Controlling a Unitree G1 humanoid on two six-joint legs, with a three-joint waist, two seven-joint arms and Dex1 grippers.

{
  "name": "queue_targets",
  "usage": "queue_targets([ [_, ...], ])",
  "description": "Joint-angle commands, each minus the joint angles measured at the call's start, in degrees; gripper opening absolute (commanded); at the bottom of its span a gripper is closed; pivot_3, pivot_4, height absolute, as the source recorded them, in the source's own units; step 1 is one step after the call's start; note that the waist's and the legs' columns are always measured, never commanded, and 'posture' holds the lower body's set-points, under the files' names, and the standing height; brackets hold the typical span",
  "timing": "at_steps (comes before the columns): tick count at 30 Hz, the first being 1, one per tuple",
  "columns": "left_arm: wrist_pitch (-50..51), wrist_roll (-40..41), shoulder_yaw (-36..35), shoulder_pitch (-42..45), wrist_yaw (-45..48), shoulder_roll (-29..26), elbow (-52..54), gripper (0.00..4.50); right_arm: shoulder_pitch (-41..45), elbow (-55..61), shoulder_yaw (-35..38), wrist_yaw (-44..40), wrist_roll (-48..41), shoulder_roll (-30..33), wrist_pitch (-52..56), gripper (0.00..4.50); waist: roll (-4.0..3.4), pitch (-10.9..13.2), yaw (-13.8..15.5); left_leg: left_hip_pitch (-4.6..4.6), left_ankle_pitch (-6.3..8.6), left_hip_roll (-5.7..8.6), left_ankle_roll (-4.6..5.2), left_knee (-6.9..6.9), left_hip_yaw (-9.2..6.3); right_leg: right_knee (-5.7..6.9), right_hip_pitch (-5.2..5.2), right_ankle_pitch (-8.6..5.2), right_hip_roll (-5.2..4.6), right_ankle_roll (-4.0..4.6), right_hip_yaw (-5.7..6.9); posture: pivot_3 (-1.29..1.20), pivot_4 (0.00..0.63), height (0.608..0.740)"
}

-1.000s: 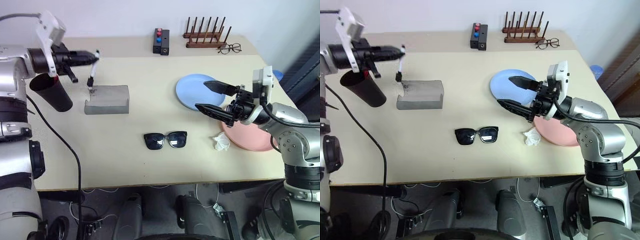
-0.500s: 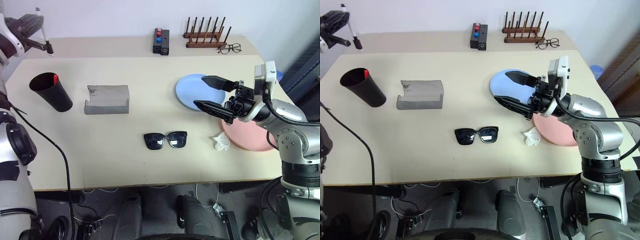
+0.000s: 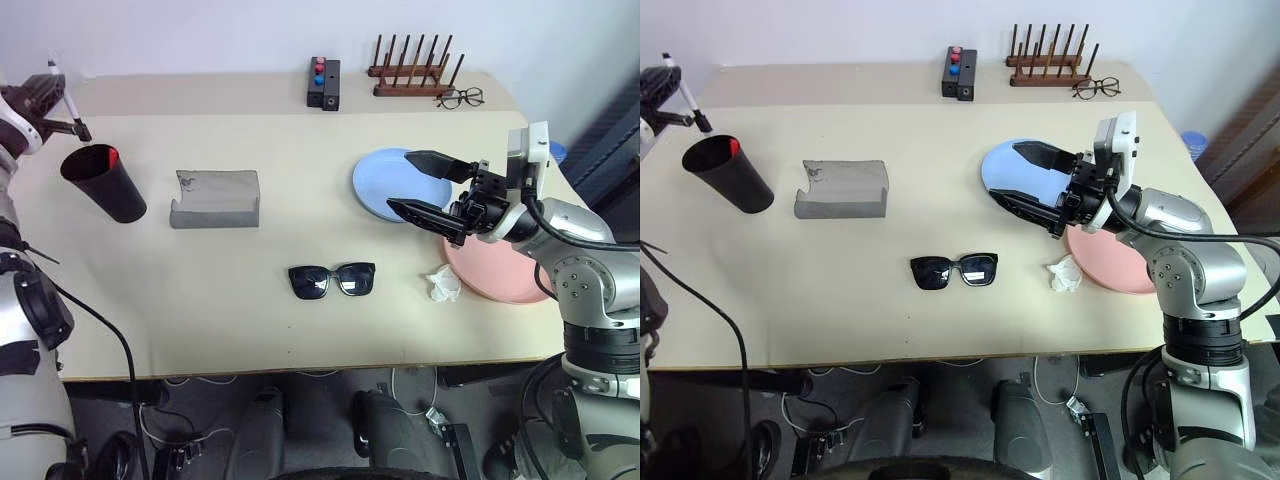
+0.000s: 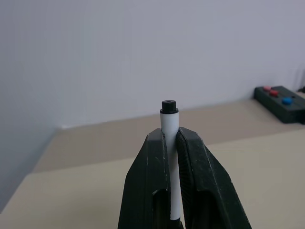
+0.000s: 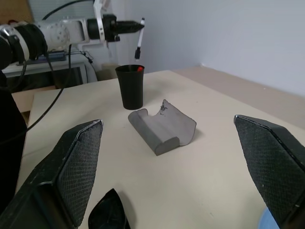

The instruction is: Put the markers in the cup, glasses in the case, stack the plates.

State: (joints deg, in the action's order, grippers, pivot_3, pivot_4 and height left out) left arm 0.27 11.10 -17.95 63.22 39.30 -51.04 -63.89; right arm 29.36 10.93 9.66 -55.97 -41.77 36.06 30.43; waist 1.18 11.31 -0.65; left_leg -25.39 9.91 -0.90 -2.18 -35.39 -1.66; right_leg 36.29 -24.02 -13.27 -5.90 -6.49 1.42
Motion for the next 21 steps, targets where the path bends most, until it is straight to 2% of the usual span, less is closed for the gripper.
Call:
queue_targets([
  [1, -0.6, 1.9, -2.1, -1.4, -1.0, -0.1, 4.1, 0.02, 1.0, 1.2, 0.9, 0.0, -0.3, 0.4, -0.8, 4.50, 0.00, 0.0, 0.0, 0.00, 0.00, 0.00, 0.00, 0.00, 0.00, 0.00, 0.00, 0.00, 0.00, 0.00, 0.00, 0.00, 0.150, 0.740],
  [6, -0.1, 2.9, -2.9, -5.1, -0.9, 0.7, 6.1, 0.02, 0.8, 1.2, 1.1, 0.0, -0.2, 0.6, -0.8, 4.50, 0.00, 0.0, 0.0, 0.00, 0.00, 0.00, 0.00, 0.00, 0.00, 0.00, 0.00, 0.00, 0.00, 0.00, 0.00, 0.00, 0.150, 0.740],
  [8, 0.0, 3.6, -3.1, -5.7, -0.3, 1.0, 7.0, 0.79, 0.8, 1.1, 1.0, 0.0, 0.1, 0.7, -1.0, 4.50, 0.00, 0.0, 0.1, 0.00, 0.00, 0.00, 0.00, 0.00, 0.00, 0.00, 0.00, 0.00, 0.00, 0.00, 0.00, 0.00, 0.150, 0.740],
  [9, 0.0, 3.7, -3.2, -5.9, -0.4, 1.1, 7.3, 1.03, 0.8, 1.0, 1.1, 0.0, 0.1, 0.7, -1.0, 4.50, 0.00, 0.0, 0.1, 0.00, 0.00, 0.00, 0.00, 0.00, 0.00, 0.00, 0.00, 0.00, 0.00, 0.00, 0.00, 0.00, 0.150, 0.740],
  [11, 0.4, 4.0, -3.3, -6.1, 0.0, 1.1, 8.1, 2.19, 0.8, 1.0, 1.1, 0.0, 0.1, 0.6, -0.9, 4.50, 0.01, 0.0, 0.1, 0.00, 0.00, 0.00, 0.00, -0.01, 0.00, 0.00, 0.01, 0.00, 0.00, 0.00, 0.00, 0.00, 0.150, 0.740],
  [12, 0.6, 4.3, -3.4, -6.0, 0.2, 1.1, 8.5, 2.46, 0.8, 1.0, 1.1, 0.0, 0.2, 0.6, -0.9, 4.50, 0.01, 0.0, 0.1, 0.00, 0.00, 0.00, 0.00, -0.01, 0.00, 0.00, 0.01, 0.00, 0.00, 0.00, 0.00, 0.00, 0.150, 0.740],
  [16, 1.8, 5.1, -3.3, -5.6, 0.9, 0.8, 10.2, 4.37, 0.7, 1.1, 1.2, 0.1, 0.2, 0.6, -0.9, 4.50, 0.01, 0.0, 0.0, 0.01, 0.00, 0.00, 0.00, -0.01, 0.00, 0.00, 0.01, 0.00, 0.00, 0.00, 0.00, 0.00, 0.150, 0.740],
  [21, 4.1, 6.5, -2.6, -3.8, 3.6, 1.1, 14.5, 4.44, 0.7, 1.0, 1.2, 0.2, 0.4, 0.5, -1.0, 4.50, 0.01, 0.0, 0.1, 0.00, 0.00, 0.00, 0.00, -0.01, -0.01, 0.00, 0.01, 0.00, 0.00, 0.00, 0.00, 0.00, 0.150, 0.740],
])
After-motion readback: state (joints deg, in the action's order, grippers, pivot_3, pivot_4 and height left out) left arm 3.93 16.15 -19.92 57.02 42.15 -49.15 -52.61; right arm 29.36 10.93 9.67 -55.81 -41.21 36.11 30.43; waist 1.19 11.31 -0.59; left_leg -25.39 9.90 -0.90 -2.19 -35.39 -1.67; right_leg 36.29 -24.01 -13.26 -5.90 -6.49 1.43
